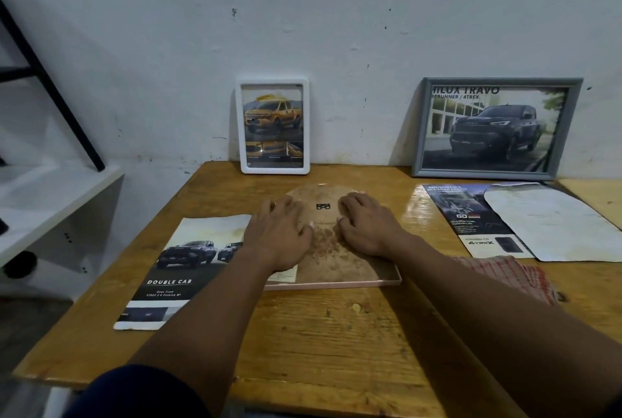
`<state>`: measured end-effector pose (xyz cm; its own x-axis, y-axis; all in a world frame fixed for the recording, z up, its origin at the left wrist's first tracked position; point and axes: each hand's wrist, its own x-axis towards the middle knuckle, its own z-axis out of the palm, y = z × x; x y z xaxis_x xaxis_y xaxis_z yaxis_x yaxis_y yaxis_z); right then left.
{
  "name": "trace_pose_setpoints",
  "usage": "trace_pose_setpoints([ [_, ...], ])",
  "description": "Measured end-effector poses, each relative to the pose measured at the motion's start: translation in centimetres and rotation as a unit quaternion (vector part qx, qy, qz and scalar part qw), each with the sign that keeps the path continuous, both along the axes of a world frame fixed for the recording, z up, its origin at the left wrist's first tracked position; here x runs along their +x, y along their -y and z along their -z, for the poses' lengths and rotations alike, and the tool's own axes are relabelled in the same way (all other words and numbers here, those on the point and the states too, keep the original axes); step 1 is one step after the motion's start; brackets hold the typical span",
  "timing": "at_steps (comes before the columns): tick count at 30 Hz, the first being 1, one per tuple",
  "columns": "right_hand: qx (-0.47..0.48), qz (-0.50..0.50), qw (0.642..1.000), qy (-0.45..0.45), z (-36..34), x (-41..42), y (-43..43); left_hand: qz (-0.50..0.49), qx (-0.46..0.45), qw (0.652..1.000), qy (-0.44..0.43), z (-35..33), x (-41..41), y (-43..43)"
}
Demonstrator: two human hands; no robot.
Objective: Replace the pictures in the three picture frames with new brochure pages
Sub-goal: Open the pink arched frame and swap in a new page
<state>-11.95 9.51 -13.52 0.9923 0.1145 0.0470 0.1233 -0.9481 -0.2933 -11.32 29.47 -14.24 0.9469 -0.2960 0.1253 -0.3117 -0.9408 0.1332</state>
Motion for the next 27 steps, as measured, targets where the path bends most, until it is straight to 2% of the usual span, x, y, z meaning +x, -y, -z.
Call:
trace_pose_setpoints([
  [6,-0.092,-0.009,0.995,0.034,-0.7,1.9,-0.4,-0.001,0.017,1.000,-0.022,-0.6,1.6,0.5],
  [12,-0.053,-0.047,0.997,0.035,0.3,2.2,-0.3,0.032,-0.048,0.996,-0.070,-0.2,1.9,0.7],
  [20,-0.054,-0.042,0.996,0.057,0.3,2.1,-0.5,0.023,-0.020,0.997,-0.077,-1.0,1.6,1.2],
  [27,-0.048,0.052,0.991,0.112,0.5,-0.1,0.0,0.019,-0.033,0.998,-0.056,0.0,1.7,1.0],
])
